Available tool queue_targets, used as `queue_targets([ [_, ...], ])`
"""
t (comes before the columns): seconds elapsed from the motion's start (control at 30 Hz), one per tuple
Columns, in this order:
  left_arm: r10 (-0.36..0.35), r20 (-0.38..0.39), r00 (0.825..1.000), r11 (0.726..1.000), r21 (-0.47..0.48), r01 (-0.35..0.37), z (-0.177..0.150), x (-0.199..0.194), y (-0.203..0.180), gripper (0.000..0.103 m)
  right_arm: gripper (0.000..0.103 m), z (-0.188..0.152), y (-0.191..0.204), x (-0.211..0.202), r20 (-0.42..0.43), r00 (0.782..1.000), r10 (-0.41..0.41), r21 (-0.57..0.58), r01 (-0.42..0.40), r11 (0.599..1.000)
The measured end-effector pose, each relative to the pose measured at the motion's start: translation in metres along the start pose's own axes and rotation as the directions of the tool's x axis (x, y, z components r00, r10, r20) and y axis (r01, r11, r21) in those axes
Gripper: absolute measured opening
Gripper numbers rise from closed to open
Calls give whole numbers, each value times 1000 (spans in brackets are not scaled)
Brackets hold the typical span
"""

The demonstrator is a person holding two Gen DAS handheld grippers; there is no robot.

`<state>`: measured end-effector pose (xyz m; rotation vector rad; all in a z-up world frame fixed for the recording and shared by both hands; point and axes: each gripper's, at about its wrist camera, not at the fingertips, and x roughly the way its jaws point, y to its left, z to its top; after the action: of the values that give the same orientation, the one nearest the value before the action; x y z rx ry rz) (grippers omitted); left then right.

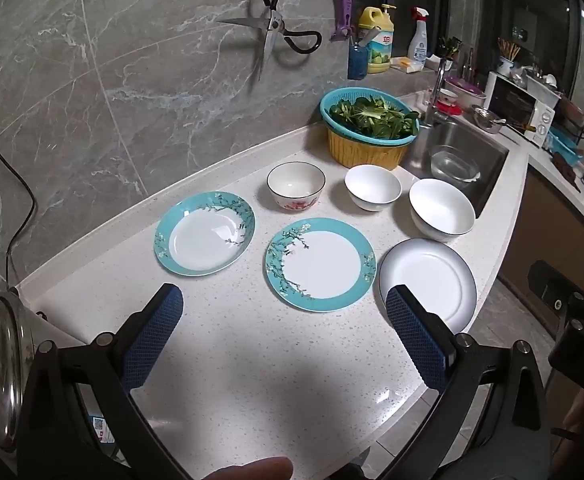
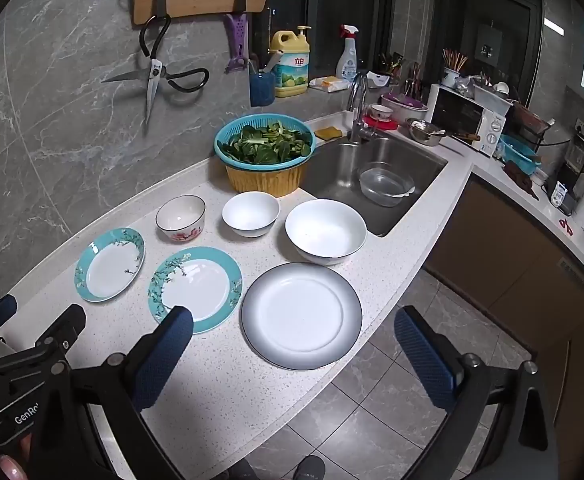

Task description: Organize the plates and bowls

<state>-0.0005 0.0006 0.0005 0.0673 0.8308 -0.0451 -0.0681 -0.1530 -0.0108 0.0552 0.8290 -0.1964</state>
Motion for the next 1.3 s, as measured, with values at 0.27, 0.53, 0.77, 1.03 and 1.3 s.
queue_targets([
  [0.27,-3,-7,1000,1000,-6,3,1,3,4,103,103,0,1,1,7,1000,5,-1,-5,1000],
  [0.53,-3,-4,1000,1000,-7,3,1,4,7,103,103,0,1,0,4,1000,0,-1,0,1000],
  [0.77,-2,-4,1000,1000,-6,2,3,5,9,103,103,0,1,2,2,1000,1,-1,-1,1000],
  [1.03,-2,-6,1000,1000,-7,2,2,5,8,103,103,1,1,3,1,1000,1,0,-1,1000],
  [1.3,-1,-6,1000,1000,-8,1,2,6,9,103,103,1,0,3,-1,1000,2,-1,-2,1000],
])
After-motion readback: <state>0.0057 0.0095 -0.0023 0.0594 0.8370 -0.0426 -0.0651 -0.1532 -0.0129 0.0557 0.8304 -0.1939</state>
